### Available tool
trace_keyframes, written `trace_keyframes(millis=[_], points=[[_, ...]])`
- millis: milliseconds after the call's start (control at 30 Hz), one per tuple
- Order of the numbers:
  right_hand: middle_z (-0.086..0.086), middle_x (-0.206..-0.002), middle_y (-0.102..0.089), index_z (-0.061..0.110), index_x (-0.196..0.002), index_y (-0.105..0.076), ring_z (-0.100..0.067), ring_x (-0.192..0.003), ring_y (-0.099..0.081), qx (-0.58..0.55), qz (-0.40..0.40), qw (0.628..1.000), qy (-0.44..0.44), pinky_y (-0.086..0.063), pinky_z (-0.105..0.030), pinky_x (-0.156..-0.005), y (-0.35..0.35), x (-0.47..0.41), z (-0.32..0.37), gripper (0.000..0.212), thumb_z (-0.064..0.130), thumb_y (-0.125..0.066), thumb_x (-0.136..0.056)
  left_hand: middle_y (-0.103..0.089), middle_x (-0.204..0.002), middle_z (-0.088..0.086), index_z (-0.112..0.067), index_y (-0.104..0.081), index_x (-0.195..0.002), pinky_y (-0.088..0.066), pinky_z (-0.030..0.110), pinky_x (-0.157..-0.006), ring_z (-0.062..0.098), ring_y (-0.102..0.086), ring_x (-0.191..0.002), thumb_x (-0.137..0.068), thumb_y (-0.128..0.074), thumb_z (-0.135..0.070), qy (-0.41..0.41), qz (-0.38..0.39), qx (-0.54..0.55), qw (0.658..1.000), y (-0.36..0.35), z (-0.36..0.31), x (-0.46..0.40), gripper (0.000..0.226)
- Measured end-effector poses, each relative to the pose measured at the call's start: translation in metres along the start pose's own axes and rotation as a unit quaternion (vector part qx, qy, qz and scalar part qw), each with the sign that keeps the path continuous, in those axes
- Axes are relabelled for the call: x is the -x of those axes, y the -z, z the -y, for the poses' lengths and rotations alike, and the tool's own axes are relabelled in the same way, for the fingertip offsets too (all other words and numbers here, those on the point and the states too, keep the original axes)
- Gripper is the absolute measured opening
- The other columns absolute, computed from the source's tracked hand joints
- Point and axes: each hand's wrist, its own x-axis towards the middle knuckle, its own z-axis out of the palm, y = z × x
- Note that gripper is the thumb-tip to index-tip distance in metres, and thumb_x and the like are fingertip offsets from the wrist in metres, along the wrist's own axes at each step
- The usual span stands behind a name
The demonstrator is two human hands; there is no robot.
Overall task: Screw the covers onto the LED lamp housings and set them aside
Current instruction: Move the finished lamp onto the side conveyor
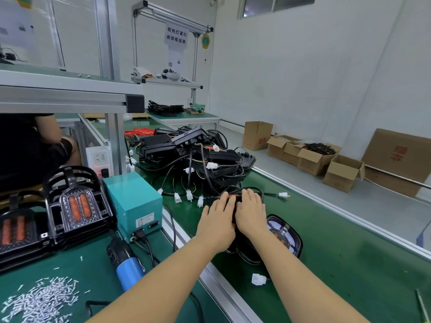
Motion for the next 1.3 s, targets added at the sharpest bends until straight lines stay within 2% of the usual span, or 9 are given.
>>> trace_keyframes(millis=[133,467,867,1300], points=[[0.000,-0.164,-0.010,0.014,-0.156,-0.012,-0.018,-0.150,-0.005,0.027,0.010,0.999,-0.016,-0.001,-0.050,-0.120,0.003,0.003,0.003,0.054,0.018,-0.027,-0.104,0.011,-0.160,-0.001,-0.018,0.006,-0.152,0.000,0.045,-0.118,0.016,0.003,-0.147,-0.097,-0.039,-0.026,0.018,0.016,0.009,1.000,0.000,-0.002,0.006,0.072],[0.001,-0.163,-0.014,0.017,-0.155,-0.016,-0.016,-0.149,-0.009,-0.001,-0.009,1.000,-0.025,-0.002,-0.052,-0.119,0.018,0.017,0.022,0.052,0.030,-0.023,-0.106,0.007,-0.160,-0.003,-0.017,0.003,-0.152,0.006,0.051,-0.115,0.018,0.006,-0.147,-0.102,-0.024,-0.036,0.100,0.031,0.032,0.994,0.017,0.013,0.024,0.060],[0.001,-0.163,-0.012,0.019,-0.156,-0.012,-0.017,-0.150,-0.007,-0.003,0.037,0.997,0.071,0.001,-0.052,-0.119,0.007,0.069,0.092,0.056,0.042,-0.019,-0.106,0.010,-0.160,-0.003,-0.017,0.008,-0.151,0.005,0.052,-0.115,0.021,0.008,-0.147,-0.103,-0.020,-0.037,0.165,-0.019,-0.059,0.984,0.047,0.064,0.093,0.059],[0.002,-0.164,-0.006,0.021,-0.157,-0.005,-0.015,-0.151,-0.001,-0.010,0.101,0.975,0.196,0.006,-0.051,-0.118,-0.031,0.146,0.188,0.059,0.047,-0.016,-0.105,0.014,-0.159,-0.008,-0.021,0.009,-0.151,0.006,0.050,-0.115,0.016,0.011,-0.146,-0.103,-0.021,-0.038,0.280,-0.063,-0.060,0.956,0.077,0.138,0.207,0.059]])
